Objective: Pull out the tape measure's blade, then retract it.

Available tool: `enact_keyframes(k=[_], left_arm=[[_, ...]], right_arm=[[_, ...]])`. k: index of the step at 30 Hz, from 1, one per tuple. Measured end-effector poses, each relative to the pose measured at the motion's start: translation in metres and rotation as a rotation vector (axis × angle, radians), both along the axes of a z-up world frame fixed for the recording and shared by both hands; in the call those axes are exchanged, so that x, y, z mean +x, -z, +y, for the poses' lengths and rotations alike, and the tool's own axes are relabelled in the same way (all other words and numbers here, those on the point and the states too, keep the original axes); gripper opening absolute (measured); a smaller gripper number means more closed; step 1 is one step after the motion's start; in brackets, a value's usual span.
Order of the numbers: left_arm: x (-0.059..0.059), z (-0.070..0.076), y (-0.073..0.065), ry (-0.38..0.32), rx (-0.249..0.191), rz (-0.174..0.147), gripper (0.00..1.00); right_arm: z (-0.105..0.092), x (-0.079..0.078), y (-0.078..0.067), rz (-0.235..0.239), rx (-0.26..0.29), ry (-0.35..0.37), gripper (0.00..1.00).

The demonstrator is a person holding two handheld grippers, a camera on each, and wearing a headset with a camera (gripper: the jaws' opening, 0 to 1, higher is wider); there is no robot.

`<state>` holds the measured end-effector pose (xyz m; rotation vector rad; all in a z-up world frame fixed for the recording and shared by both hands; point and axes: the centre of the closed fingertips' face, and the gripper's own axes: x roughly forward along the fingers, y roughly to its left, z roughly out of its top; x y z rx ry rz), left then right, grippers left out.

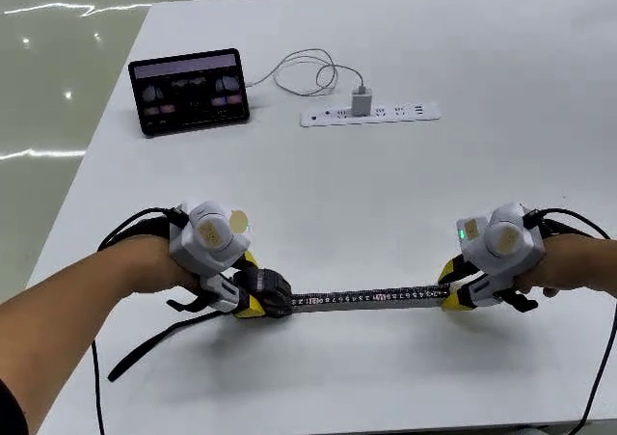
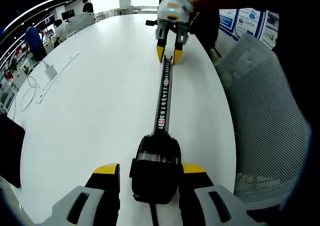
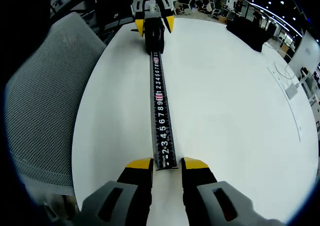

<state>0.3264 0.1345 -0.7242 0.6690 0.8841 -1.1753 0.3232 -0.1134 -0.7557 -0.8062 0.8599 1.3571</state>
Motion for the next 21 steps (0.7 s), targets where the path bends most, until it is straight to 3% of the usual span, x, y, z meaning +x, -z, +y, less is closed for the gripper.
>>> enact_keyframes(k=[3,7,11,19,21], left_arm=[[0.005,0.002,-0.001,-0.061,-0.005,0.004,0.53],[0.002,0.001,-0.004,-0.076,-0.028,0.032,0.59],[0.001,0.002,-0.003,-0.088,-0.025,0.029,0.71],[-0.004,0.0,-0.009,-0.101,-0.058,0.036,0.77],[-0.01,-0.002,-0.011,-0.094,-0.072,0.056,0.77]], right_arm=[[-0.001,0.002,0.0,0.004,0.005,0.014,0.22],[-0.003,0.001,0.0,0.014,0.002,0.037,0.25],[-0.004,-0.002,0.0,0.029,0.001,0.049,0.32],[-0.006,-0.002,-0.002,0.033,0.005,0.058,0.36],[-0.006,-0.002,-0.002,0.038,0.006,0.071,0.38]])
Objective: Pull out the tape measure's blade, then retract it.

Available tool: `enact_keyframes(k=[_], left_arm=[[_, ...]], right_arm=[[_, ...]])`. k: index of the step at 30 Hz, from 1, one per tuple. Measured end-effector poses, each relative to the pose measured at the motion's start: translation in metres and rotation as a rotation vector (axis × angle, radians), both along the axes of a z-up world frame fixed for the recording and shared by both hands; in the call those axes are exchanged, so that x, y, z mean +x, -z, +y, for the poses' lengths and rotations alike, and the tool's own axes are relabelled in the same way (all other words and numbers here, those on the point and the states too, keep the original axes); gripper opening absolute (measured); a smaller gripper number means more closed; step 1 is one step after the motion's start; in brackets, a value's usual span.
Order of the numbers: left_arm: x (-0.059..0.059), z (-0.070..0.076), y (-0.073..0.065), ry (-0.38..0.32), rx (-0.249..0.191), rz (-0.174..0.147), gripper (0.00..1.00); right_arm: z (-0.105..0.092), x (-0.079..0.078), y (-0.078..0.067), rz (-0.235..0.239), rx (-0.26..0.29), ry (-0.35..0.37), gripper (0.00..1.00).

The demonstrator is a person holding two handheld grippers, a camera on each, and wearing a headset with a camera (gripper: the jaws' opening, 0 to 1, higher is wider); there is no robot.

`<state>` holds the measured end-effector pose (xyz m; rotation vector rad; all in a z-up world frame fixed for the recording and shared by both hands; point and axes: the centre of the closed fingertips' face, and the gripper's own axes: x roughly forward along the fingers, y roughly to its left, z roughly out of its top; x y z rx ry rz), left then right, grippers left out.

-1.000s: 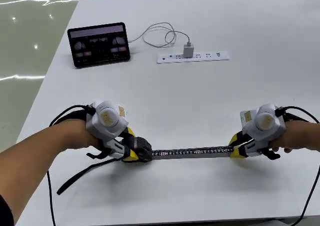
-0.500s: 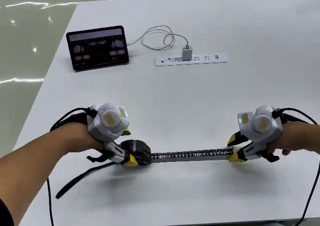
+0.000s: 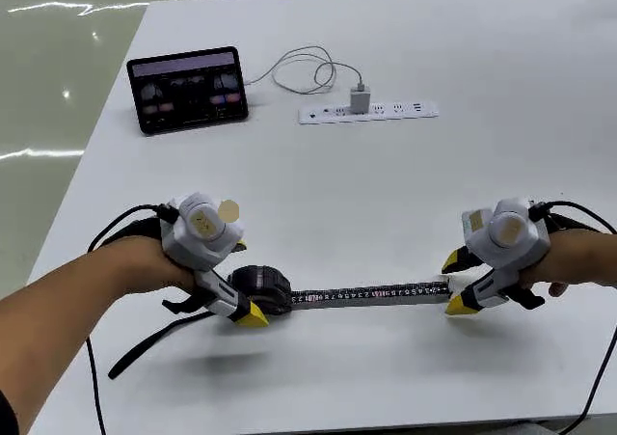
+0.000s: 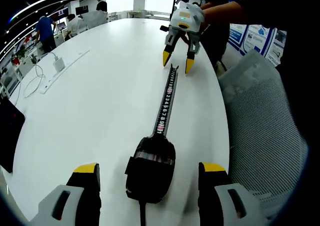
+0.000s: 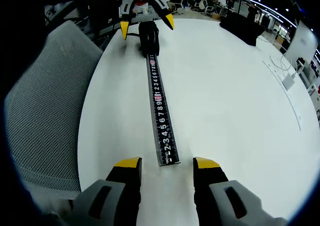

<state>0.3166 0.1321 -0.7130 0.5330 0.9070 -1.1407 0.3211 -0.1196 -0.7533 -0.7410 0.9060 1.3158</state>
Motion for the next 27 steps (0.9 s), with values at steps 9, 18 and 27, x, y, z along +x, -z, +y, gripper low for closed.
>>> enact_keyframes(k=[9,18,27], left_arm=[[0.002,0.0,-0.002,-0.112,-0.075,0.03,1.0],[0.004,0.008,0.001,-0.201,-0.105,0.006,1.0],[0.003,0.017,-0.004,-0.326,-0.174,-0.031,1.0]], right_arm=[[0.001,0.003,-0.002,0.01,0.019,0.074,0.5],[0.003,-0.004,-0.008,0.007,0.062,0.166,0.66],[-0.006,-0.009,-0.017,0.014,0.142,0.297,0.73]])
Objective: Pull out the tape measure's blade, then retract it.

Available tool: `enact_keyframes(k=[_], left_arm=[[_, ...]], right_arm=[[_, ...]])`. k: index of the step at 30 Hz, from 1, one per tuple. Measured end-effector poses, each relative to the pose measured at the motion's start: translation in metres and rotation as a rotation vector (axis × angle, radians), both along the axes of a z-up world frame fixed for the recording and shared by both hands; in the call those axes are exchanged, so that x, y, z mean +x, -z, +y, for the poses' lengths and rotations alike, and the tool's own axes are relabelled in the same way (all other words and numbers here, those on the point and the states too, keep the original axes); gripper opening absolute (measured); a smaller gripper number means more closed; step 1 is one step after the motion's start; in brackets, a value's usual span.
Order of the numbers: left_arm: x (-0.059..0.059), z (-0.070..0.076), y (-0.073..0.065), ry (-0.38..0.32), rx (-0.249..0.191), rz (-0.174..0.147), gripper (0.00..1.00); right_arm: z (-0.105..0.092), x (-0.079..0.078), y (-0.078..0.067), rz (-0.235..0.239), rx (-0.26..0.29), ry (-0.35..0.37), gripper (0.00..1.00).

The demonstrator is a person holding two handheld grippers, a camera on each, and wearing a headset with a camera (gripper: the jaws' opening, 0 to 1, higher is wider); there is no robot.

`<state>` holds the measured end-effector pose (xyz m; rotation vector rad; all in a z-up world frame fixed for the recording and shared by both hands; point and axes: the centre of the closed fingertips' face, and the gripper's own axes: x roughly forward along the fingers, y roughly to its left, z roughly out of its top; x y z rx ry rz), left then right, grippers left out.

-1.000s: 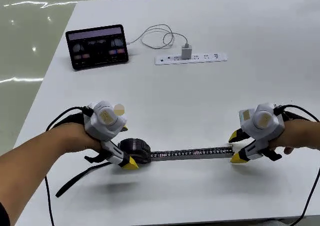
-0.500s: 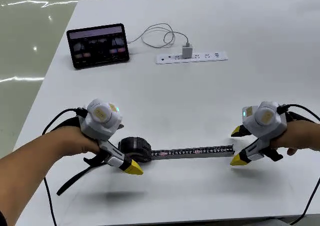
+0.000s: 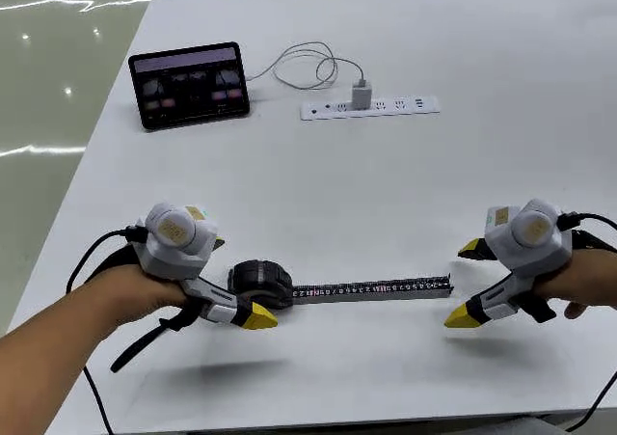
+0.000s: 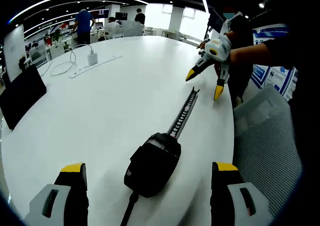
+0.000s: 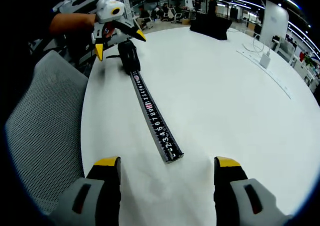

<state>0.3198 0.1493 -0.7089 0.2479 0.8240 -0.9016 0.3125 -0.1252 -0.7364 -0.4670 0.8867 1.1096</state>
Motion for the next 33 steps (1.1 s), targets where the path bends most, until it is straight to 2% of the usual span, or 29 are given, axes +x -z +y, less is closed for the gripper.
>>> enact_keyframes(k=[2,4,5,7,11,16,18,21,24,28,33], left_arm=[[-0.002,0.003,-0.002,-0.04,-0.017,-0.005,1.0],[-0.003,0.003,-0.007,-0.084,-0.06,-0.019,1.0],[-0.006,0.004,-0.009,-0.092,-0.069,-0.032,1.0],[-0.008,0.01,-0.008,-0.115,-0.064,-0.03,1.0],[-0.014,0.013,-0.018,-0.164,-0.104,-0.069,1.0],[-0.02,0.019,-0.02,-0.182,-0.108,-0.095,1.0],[-0.02,0.022,-0.024,-0.199,-0.126,-0.106,1.0],[-0.02,0.03,-0.027,-0.222,-0.12,-0.124,1.0],[-0.018,0.037,-0.035,-0.245,-0.132,-0.172,1.0],[-0.019,0.046,-0.036,-0.274,-0.121,-0.171,1.0],[-0.024,0.055,-0.037,-0.278,-0.125,-0.175,1.0]], right_arm=[[-0.002,0.002,-0.003,-0.006,0.032,0.046,0.76],[-0.006,0.004,-0.006,-0.02,0.044,0.07,0.76],[-0.009,0.006,-0.007,-0.036,0.047,0.091,0.77],[-0.012,0.004,-0.01,-0.049,0.059,0.113,0.79],[-0.019,0.0,-0.017,-0.071,0.089,0.155,0.83],[-0.029,-0.005,-0.024,-0.086,0.124,0.2,0.87],[-0.033,-0.009,-0.026,-0.092,0.133,0.216,0.88],[-0.039,-0.014,-0.028,-0.1,0.143,0.239,0.91],[-0.043,-0.019,-0.03,-0.106,0.155,0.261,0.94],[-0.048,-0.025,-0.033,-0.124,0.163,0.279,0.98],[-0.058,-0.032,-0.033,-0.126,0.166,0.292,1.0]])
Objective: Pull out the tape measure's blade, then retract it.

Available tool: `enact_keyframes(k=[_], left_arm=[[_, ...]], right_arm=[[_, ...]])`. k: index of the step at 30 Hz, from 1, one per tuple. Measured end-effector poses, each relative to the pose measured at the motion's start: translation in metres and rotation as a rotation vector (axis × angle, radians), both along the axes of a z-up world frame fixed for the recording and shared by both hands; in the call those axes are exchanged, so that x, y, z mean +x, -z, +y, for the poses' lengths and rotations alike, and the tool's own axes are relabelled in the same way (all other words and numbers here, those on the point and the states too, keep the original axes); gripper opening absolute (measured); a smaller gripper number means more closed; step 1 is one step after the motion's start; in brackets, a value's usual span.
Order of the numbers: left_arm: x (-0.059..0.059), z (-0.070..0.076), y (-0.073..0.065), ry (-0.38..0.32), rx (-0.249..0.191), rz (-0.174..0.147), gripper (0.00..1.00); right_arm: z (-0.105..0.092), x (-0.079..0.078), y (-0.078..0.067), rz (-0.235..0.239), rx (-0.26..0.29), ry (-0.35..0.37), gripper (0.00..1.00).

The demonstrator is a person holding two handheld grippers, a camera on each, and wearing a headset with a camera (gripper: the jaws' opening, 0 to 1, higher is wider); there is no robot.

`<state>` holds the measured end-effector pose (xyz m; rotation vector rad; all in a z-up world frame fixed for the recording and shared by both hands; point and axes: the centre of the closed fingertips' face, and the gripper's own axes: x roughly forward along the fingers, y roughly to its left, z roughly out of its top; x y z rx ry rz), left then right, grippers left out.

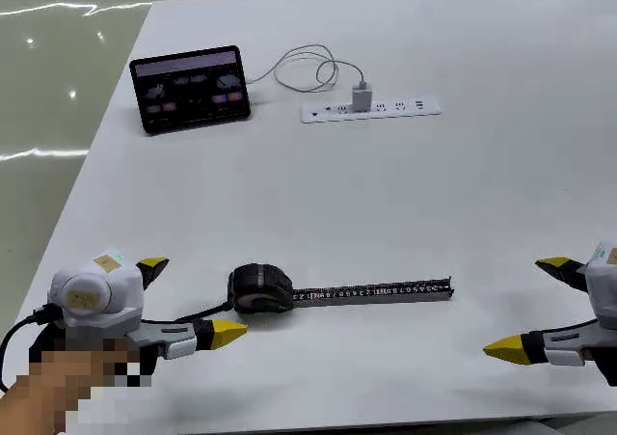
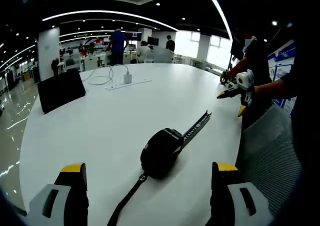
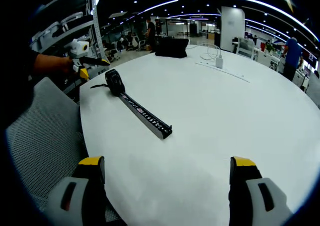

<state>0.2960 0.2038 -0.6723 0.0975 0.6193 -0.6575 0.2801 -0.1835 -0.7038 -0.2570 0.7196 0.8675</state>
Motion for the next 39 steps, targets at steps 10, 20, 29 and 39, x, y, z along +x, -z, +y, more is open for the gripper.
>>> enact_keyframes(k=[10,20,29,39], left_arm=[[-0.013,0.009,0.003,-0.009,0.006,-0.005,1.0],[-0.02,0.017,0.002,-0.022,0.007,-0.007,1.0],[-0.028,0.015,0.006,-0.019,0.002,0.01,1.0],[-0.036,0.024,0.011,-0.05,0.001,0.051,1.0]], right_arm=[[-0.018,-0.01,-0.014,-0.059,-0.015,-0.003,1.0],[-0.024,-0.018,-0.013,-0.074,-0.042,-0.01,1.0],[-0.022,-0.016,-0.015,-0.07,-0.053,-0.012,1.0],[-0.025,-0.015,-0.018,-0.063,-0.059,-0.008,1.0]])
